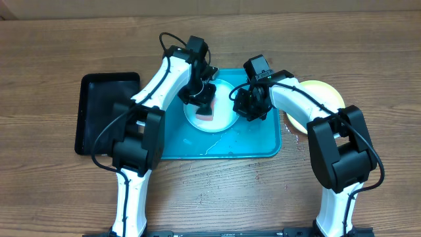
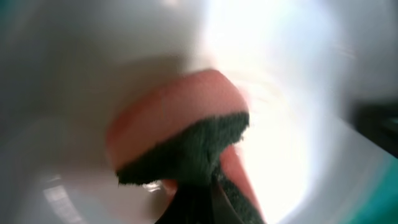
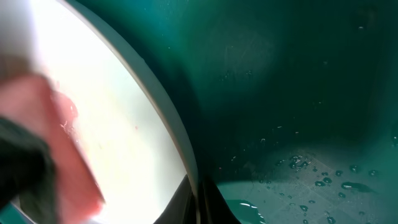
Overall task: Clean dirty plates on tray and stack at the side
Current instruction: 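Scrub the light-blue plate with the sponge in the left gripper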
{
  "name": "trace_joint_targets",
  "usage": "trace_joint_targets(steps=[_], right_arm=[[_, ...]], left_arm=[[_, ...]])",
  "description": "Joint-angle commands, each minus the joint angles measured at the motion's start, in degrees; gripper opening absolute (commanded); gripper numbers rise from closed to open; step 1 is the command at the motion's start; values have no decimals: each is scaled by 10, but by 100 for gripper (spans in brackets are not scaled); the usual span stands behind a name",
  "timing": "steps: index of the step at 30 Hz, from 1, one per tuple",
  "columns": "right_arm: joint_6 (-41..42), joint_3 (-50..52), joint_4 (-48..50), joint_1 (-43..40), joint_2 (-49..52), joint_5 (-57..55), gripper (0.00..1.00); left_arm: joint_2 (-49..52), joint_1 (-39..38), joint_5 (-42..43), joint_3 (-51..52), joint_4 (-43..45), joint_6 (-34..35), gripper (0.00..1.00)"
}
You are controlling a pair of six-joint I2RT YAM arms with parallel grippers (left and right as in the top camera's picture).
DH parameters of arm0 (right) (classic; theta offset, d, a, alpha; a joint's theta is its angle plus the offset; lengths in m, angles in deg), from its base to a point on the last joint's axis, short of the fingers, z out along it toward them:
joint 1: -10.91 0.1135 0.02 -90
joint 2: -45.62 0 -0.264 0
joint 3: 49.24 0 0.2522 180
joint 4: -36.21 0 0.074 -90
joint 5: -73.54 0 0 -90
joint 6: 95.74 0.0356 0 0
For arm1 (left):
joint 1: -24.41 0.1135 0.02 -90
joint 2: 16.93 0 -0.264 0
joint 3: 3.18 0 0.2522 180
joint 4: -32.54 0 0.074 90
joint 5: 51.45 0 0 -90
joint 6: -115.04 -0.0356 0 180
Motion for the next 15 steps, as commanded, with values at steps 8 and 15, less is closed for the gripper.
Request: trace_joint_targets(steps=[8, 15], right_arm=[[-4, 0, 5, 3, 2, 20, 4], [-4, 0, 2, 3, 2, 19, 4]], left_arm=[[15, -17, 163, 7, 98, 16, 4], [15, -17, -310, 7, 84, 248, 4]])
